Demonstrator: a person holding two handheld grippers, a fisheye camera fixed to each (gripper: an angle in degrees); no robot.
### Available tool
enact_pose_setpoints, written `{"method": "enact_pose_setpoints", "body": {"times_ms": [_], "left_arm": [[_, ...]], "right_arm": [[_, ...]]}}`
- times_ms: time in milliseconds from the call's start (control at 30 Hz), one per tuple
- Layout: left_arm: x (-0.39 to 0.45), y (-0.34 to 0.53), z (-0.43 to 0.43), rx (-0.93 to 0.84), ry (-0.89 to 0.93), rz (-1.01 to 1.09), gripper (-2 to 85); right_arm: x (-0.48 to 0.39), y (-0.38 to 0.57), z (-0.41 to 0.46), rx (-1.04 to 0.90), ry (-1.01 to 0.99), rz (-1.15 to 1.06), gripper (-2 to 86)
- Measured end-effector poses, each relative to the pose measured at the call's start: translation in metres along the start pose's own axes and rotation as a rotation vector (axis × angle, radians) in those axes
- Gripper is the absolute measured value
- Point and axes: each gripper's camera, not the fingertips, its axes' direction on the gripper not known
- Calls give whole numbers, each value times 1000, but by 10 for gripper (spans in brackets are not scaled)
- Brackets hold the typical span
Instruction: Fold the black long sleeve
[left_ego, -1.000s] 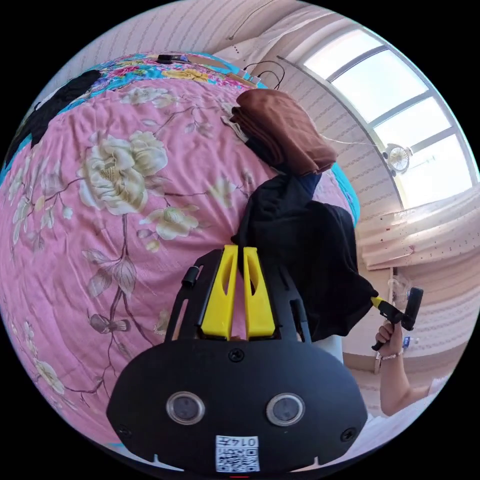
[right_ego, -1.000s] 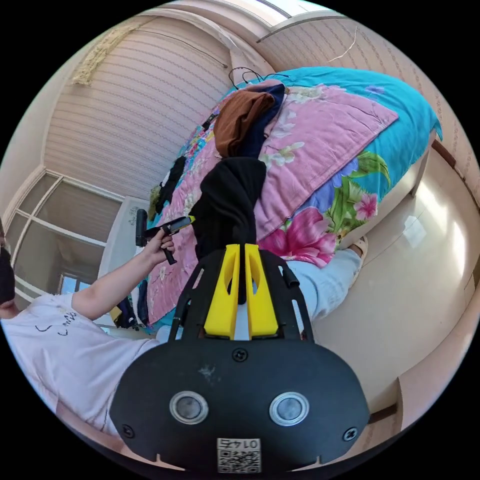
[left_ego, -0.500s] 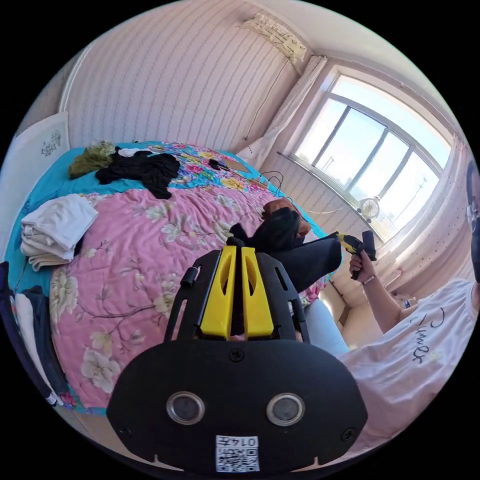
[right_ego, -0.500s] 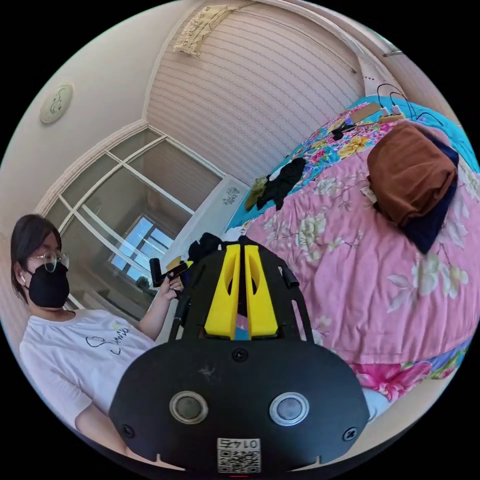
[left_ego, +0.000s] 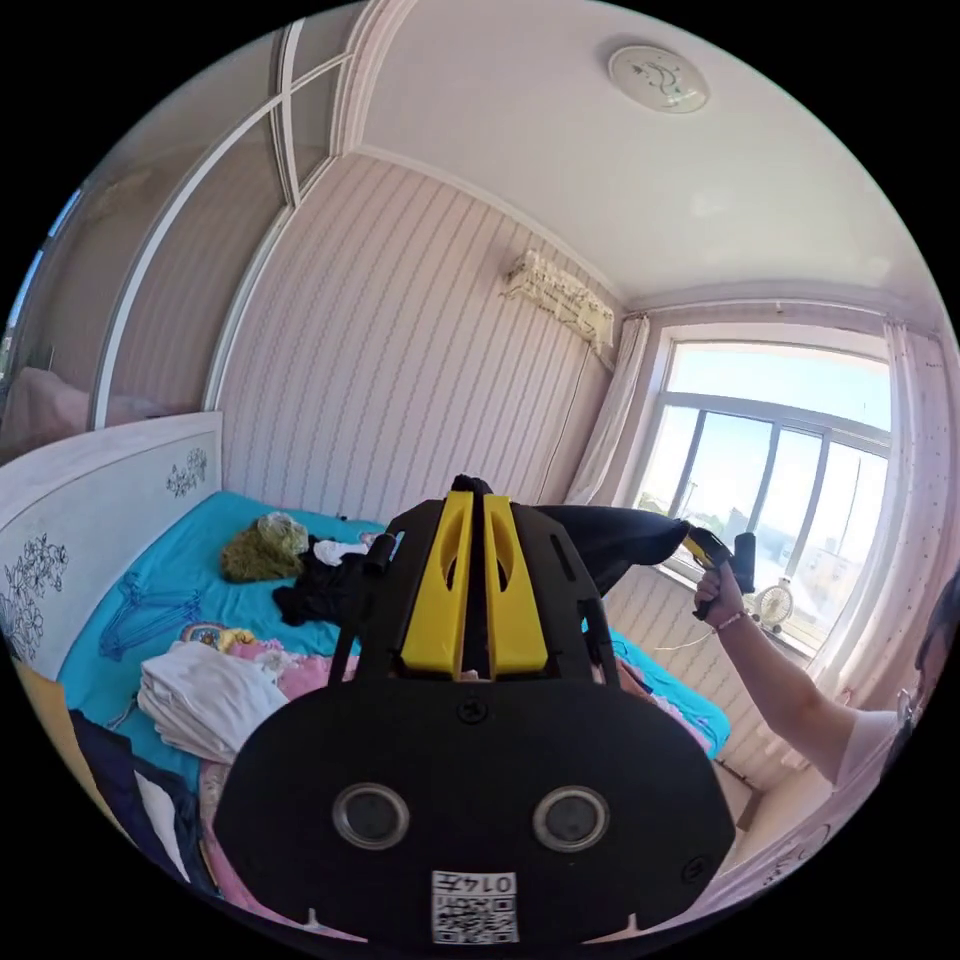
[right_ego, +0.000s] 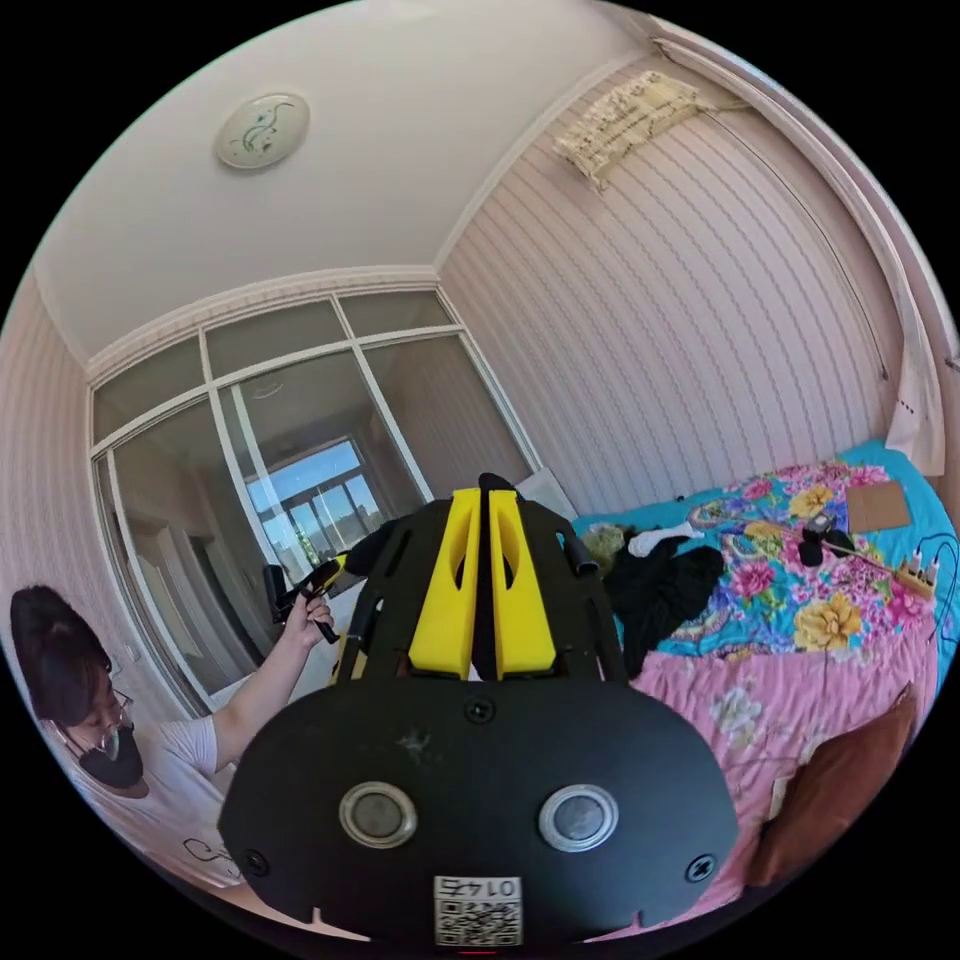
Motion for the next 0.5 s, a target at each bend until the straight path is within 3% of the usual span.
{"method": "enact_pose_setpoints", "body": {"times_ms": [133, 233, 367, 500], "left_arm": [[-9, 30, -22, -54, 8, 54, -10], [-33, 102, -29, -198, 60, 4, -10], [-68, 259, -27, -531, 46, -142, -10], [-105, 426, -23, -850, 19, -505, -9]], "right_arm": [[-4, 30, -3, -57, -19, -54, 6], [23, 111, -9, -196, 29, -15, 6], [94, 288, -22, -425, 98, 248, 6], [166, 480, -36, -624, 181, 679, 6]]}}
